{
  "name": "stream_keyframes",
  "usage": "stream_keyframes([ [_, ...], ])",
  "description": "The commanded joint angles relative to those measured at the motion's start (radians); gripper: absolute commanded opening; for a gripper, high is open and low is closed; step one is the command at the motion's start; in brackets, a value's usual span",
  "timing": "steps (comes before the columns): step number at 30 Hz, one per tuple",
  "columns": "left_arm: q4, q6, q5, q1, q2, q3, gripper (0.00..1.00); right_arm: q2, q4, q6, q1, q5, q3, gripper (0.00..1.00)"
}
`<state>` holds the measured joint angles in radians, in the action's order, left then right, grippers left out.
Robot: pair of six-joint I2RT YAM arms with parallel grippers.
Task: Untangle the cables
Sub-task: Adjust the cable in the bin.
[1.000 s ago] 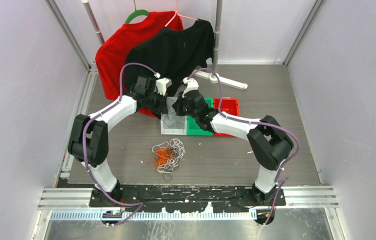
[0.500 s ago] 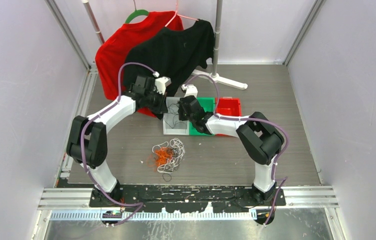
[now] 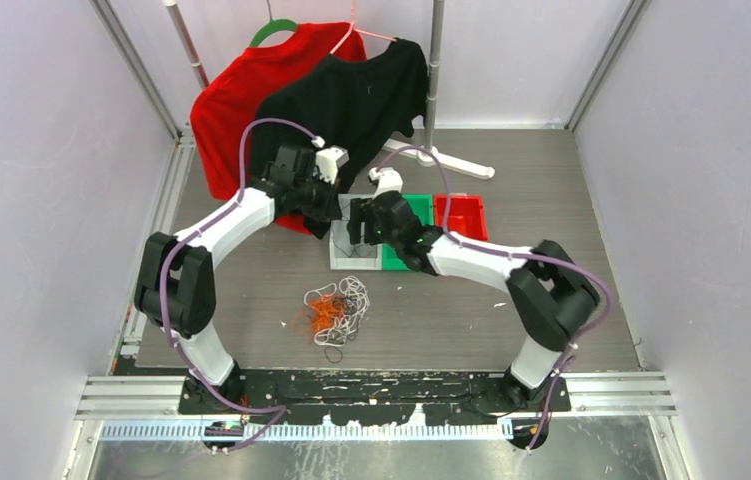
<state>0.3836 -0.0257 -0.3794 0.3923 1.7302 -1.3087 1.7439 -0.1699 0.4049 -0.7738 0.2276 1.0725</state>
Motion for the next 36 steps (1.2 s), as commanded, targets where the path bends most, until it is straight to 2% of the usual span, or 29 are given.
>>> stream_keyframes([
  [1,-0.020,0.009,0.046,0.048,0.014,-0.052,0.00,-0.182,0.015,0.027,0.028,-0.035,-0.064,0.75],
  [8,-0.021,0.034,0.146,0.109,0.077,-0.079,0.00,-0.368,0.076,0.080,0.171,-0.092,-0.180,0.74],
  [15,-0.039,0.116,0.297,0.171,0.182,-0.110,0.00,-0.542,0.066,0.128,0.268,-0.062,-0.311,0.71],
  [19,-0.032,0.151,0.353,0.174,0.242,-0.157,0.00,-0.588,0.058,0.156,0.293,-0.058,-0.359,0.69],
  [24,-0.049,0.181,0.369,0.173,0.234,-0.153,0.00,-0.592,0.058,0.180,0.296,-0.067,-0.356,0.68],
  [28,-0.021,0.195,0.368,0.174,0.203,-0.163,0.11,-0.585,0.064,0.185,0.297,-0.081,-0.337,0.68],
  [32,0.011,0.215,0.335,0.173,0.132,-0.175,0.36,-0.585,0.084,0.184,0.296,-0.079,-0.321,0.68],
  [36,0.073,0.220,0.316,0.169,0.090,-0.212,0.49,-0.580,0.094,0.191,0.297,-0.088,-0.312,0.67],
])
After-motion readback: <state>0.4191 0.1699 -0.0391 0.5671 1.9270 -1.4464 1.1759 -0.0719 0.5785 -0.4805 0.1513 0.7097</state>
